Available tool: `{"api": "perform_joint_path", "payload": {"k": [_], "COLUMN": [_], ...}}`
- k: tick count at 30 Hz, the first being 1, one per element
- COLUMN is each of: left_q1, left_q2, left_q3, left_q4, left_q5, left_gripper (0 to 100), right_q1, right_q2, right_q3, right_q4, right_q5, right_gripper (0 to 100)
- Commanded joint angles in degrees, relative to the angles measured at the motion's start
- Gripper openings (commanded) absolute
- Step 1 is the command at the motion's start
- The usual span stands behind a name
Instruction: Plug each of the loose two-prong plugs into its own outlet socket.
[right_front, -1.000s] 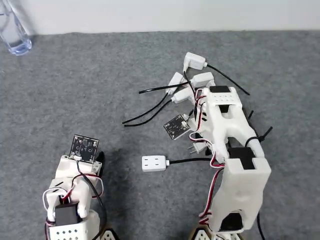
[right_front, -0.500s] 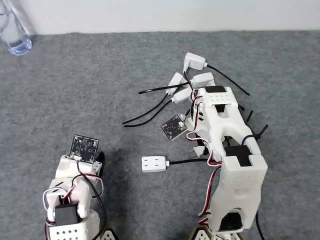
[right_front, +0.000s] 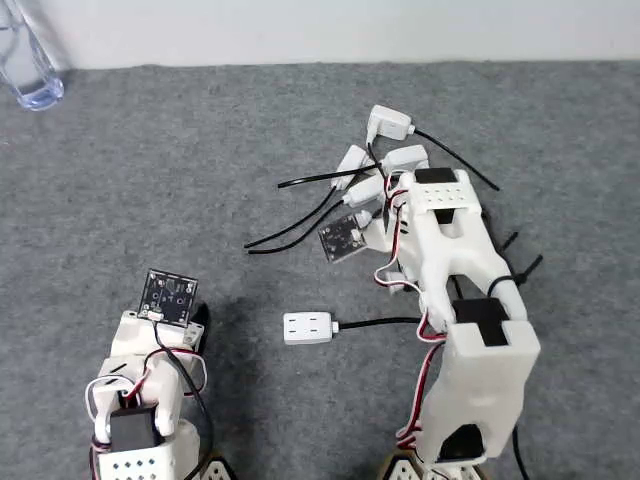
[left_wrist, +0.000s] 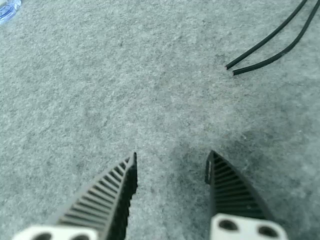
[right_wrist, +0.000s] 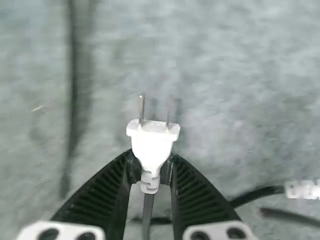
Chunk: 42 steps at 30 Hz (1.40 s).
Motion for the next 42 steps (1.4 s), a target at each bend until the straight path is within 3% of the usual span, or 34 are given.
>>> {"api": "perform_joint_path", "payload": {"k": [1, 10, 16, 35, 40, 42], "left_q1": [0.09, 0.35, 0.35, 0.26, 0.26, 0.26], "left_q2": [-0.53, -0.53, -0.53, -0.62, -0.62, -0.62], "left_q3": [-0.13, -0.13, -0.13, -0.13, -0.13, -0.13], "left_q4": [0.7, 0.53, 0.53, 0.53, 0.53, 0.53], "left_q5": [0.09, 0.09, 0.09, 0.09, 0.09, 0.09], "left_gripper": [21, 21, 21, 21, 21, 21], "right_q1": [0.4, 0.75, -0.57, -3.74, -3.47, -3.47], "right_q2": [0.57, -2.51, -5.58, -5.23, -0.75, 0.57], "right_q3": [-0.53, -0.44, 1.58, 3.6, 3.52, 3.52], "right_q4": [-6.29, -3.21, -2.86, -3.38, -3.47, -4.53], "right_q5": [-3.43, -7.3, -9.05, -7.12, -2.9, -2.9], "right_gripper": [0.8, 1.8, 15.0, 12.1, 0.2, 2.0]}}
